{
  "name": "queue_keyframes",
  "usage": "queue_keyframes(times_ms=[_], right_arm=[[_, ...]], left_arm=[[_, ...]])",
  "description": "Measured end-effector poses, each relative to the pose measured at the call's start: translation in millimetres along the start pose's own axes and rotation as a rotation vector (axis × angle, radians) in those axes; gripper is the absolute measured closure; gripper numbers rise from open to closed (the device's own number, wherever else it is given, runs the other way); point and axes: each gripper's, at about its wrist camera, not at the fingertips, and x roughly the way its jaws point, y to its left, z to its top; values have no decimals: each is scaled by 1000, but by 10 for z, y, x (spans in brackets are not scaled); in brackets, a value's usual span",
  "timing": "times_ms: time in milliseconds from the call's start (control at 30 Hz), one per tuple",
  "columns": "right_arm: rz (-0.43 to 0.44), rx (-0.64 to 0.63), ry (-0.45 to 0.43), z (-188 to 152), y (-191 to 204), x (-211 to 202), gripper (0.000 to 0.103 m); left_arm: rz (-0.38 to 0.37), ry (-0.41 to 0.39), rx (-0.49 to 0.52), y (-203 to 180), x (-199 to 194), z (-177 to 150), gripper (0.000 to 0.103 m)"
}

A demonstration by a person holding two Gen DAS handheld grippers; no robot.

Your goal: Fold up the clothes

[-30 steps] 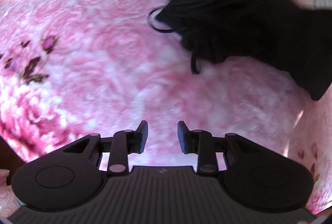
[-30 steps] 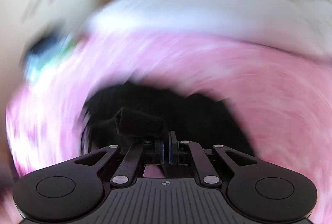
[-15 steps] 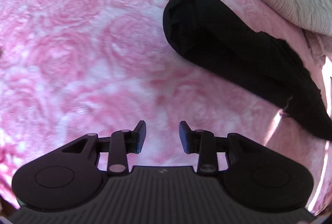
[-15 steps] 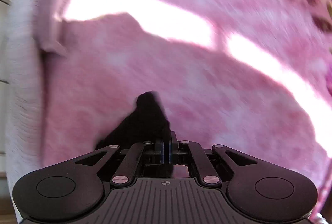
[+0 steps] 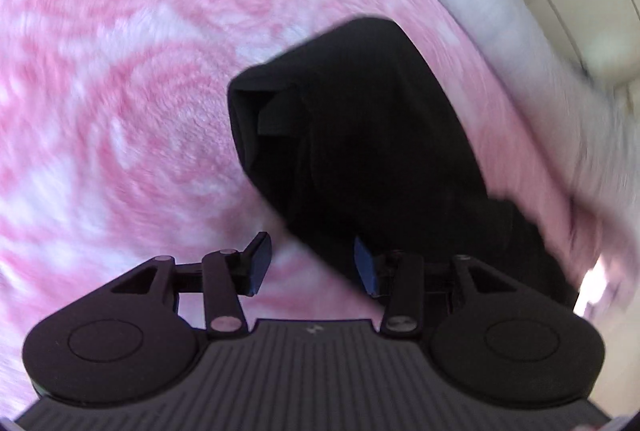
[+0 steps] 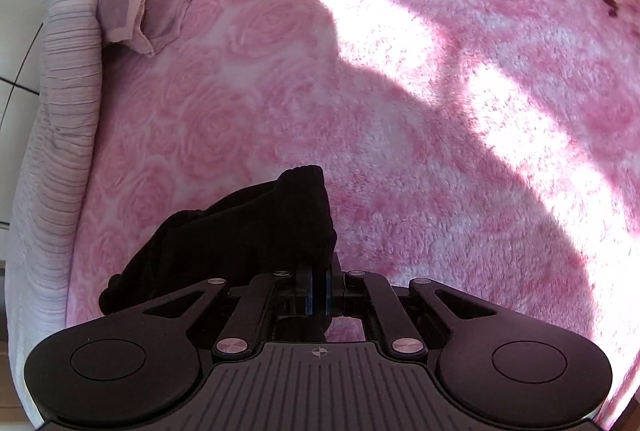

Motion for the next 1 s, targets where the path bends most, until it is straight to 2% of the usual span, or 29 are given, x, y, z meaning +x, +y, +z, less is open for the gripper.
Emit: queue_keyframes(times_ms=[33, 67, 100, 167, 300, 367, 467, 533, 600, 633, 700, 733, 800, 867, 900, 1000], right_arm=[[-4, -9, 0, -9, -4, 8, 100], [-9, -18, -1, -20, -4, 13, 100], [-8, -30, 0, -30, 3, 12, 100], [7, -62, 4, -48, 38, -6, 100], [105, -173, -12, -70, 214, -262, 100], [184, -182, -11, -72, 258, -463, 100], [297, -148, 38, -156, 202, -738, 100], [340, -156, 78, -310, 118, -896, 100], [312, -183, 168, -603, -10, -967, 100], [275, -198, 208, -763, -79, -971, 100], [140, -286, 263, -1129, -207, -909, 100], [56, -336, 289, -1309, -271, -842, 100], [-64, -377, 316, -1546, -389, -684, 100], [-171, -404, 338, -1758, -504, -527, 100], [-202, -404, 343, -1816, -536, -477, 99], [-203, -391, 332, -1885, -588, -430, 97]], left_arm=[[-9, -18, -39, 15, 29, 35, 67], [-16, -36, -74, 29, 57, 71, 93], [-18, -39, -77, 23, 72, 129, 98], [-24, -59, -31, -60, 21, 271, 98], [-51, -183, 179, -422, -387, 622, 98], [-60, -281, 273, -595, -784, 870, 99], [-19, -432, 413, -686, -1561, 1223, 99], [40, -454, 526, -600, -1984, 1295, 98], [172, -400, 636, -394, -2183, 1227, 98], [235, -343, 684, -255, -2196, 1167, 97], [390, -213, 727, 150, -2076, 1026, 85], [467, -144, 725, 382, -1968, 956, 83], [623, -32, 625, 899, -1758, 862, 87], [637, 39, 465, 1310, -1696, 819, 87], [606, 44, 384, 1458, -1723, 790, 87], [479, -14, 230, 1635, -1867, 733, 81]])
